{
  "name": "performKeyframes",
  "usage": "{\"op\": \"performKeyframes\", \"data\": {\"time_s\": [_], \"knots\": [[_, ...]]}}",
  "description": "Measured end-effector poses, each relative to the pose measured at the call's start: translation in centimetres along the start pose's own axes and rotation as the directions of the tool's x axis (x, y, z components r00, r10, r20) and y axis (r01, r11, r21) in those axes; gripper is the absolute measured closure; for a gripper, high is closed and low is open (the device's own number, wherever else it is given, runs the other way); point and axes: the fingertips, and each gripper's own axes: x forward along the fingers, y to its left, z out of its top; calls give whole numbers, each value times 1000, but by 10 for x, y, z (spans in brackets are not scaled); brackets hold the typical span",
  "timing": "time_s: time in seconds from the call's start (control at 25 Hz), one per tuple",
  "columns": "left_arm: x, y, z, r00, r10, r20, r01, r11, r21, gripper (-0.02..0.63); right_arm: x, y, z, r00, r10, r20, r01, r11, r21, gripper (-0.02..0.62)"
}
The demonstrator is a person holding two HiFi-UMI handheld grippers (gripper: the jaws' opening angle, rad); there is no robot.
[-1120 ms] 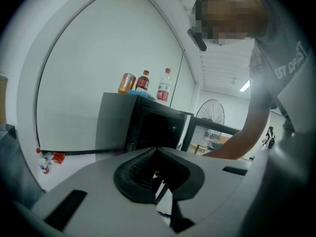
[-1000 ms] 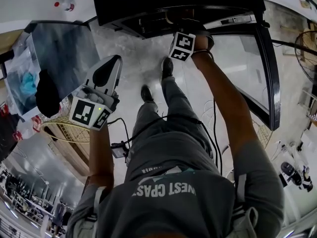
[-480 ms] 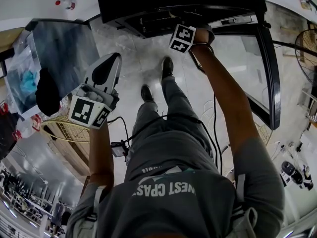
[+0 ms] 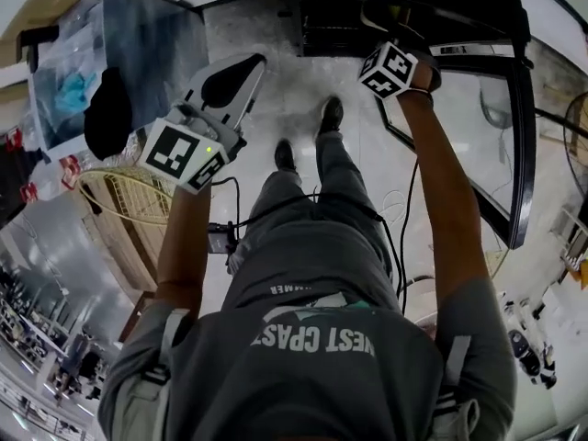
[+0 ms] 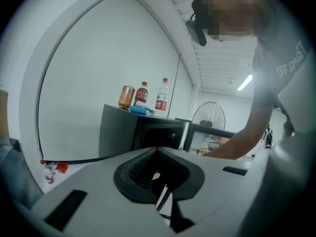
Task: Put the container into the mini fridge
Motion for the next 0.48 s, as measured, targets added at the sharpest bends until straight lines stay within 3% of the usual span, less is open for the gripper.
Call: {"op": "performKeyframes", "data": {"time_s": [0.24,0.48], "knots": [[-18,-10,23,1000,-11,24,10,999,42,591,-72,-23,26,989,-67,128,46,986,159,538],[-48,-25,50,998,-21,61,14,994,108,591,-172,-36,53,959,-151,238,87,962,261,555]]}}
